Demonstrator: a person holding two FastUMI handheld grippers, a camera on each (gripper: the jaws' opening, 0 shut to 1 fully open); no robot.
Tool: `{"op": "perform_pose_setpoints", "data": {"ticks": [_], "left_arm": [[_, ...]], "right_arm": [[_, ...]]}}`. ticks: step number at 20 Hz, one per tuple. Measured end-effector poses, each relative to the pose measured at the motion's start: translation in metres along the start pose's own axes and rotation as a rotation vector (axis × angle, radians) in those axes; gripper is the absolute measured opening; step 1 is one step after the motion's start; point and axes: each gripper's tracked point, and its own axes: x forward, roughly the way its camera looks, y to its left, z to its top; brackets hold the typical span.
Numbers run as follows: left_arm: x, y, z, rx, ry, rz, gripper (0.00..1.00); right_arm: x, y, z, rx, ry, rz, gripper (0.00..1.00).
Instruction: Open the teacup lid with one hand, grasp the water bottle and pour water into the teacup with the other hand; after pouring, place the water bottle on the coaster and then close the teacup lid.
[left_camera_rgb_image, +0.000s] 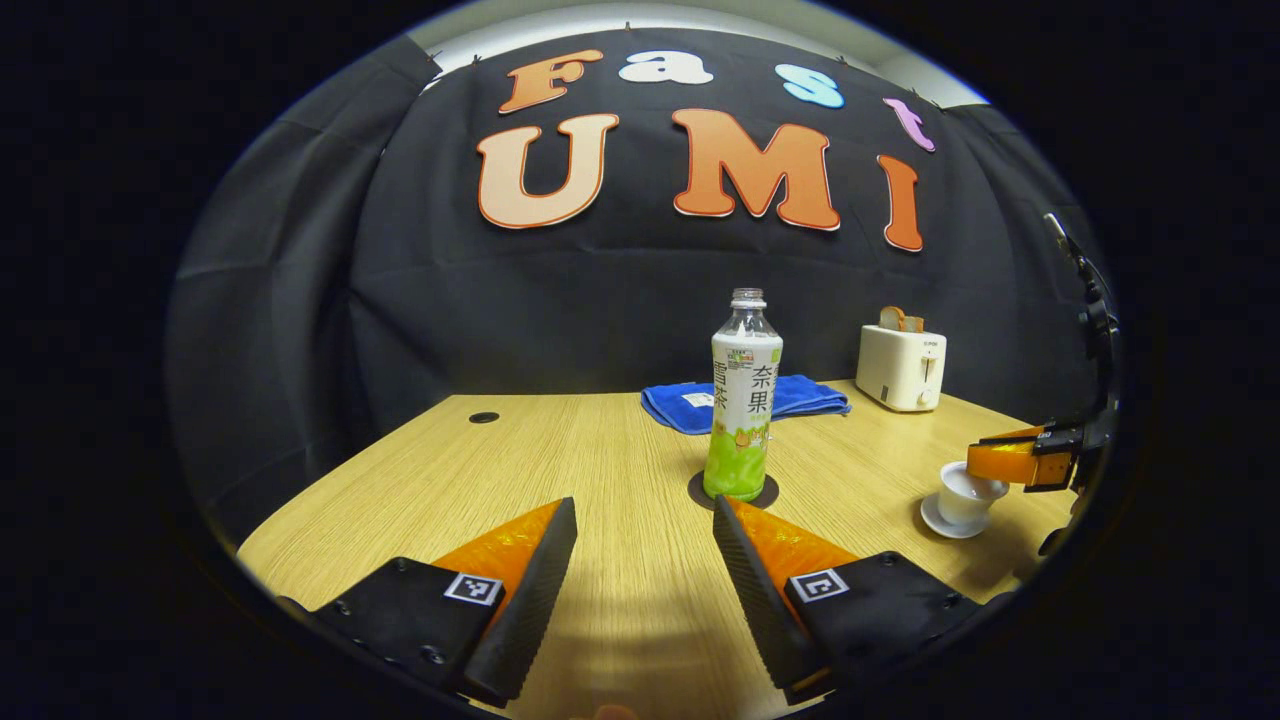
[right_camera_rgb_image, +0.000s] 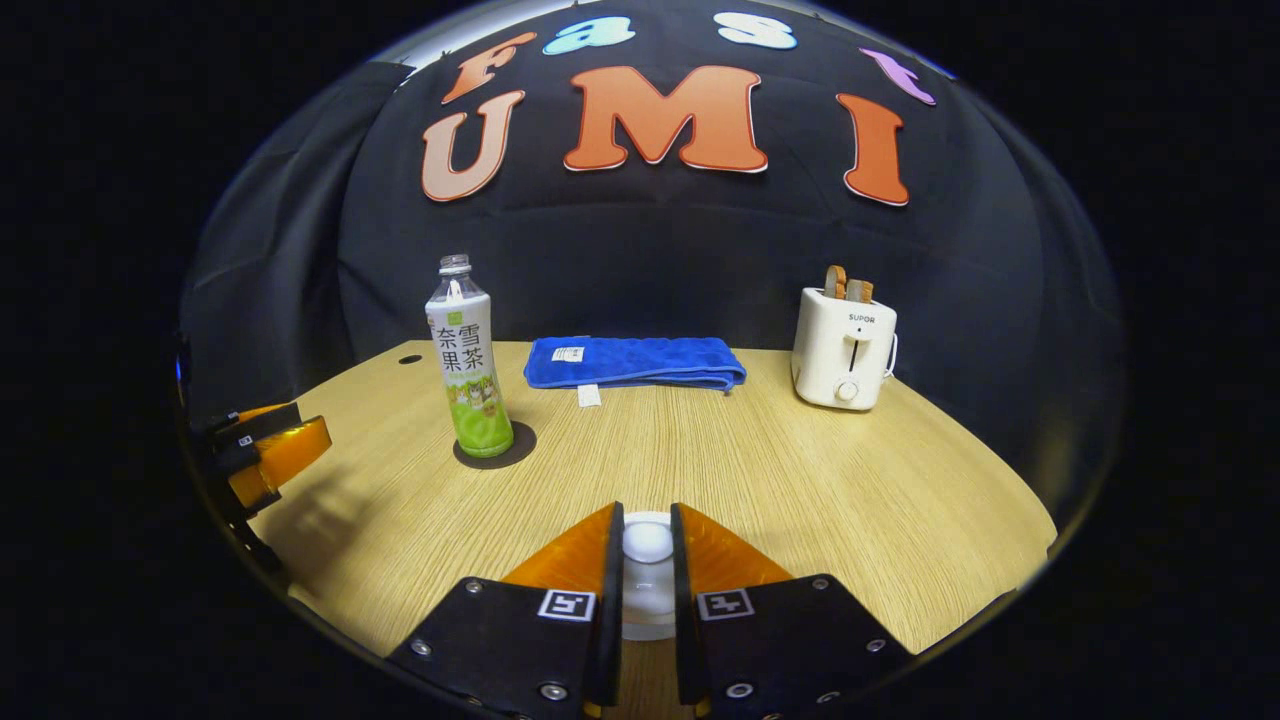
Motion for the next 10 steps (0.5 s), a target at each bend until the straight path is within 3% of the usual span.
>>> {"op": "perform_pose_setpoints", "data": {"ticks": [4, 5, 7, 8, 9, 10], "left_arm": [[-0.001, -0.001, 0.003, 0.012, -0.005, 0.001, 0.89], [-0.001, -0.002, 0.004, 0.015, -0.006, 0.003, 0.84], [-0.004, -0.001, 0.008, 0.015, -0.012, 0.005, 0.89], [-0.005, -0.001, 0.01, 0.007, -0.015, 0.004, 0.89], [-0.006, -0.002, 0.014, -0.003, -0.02, 0.003, 0.89], [-0.007, -0.002, 0.016, -0.012, -0.025, 0.001, 0.85]], "right_arm": [[-0.002, -0.002, 0.0, 0.012, -0.002, 0.002, 0.29], [-0.004, -0.001, 0.001, 0.011, -0.002, 0.004, 0.33], [-0.011, -0.002, 0.011, 0.0, -0.029, 0.008, 0.41], [-0.013, -0.003, 0.015, -0.008, -0.044, 0.004, 0.54], [-0.017, -0.006, 0.02, -0.015, -0.057, -0.003, 0.54], [-0.021, -0.009, 0.024, -0.018, -0.069, -0.011, 0.6]]}}
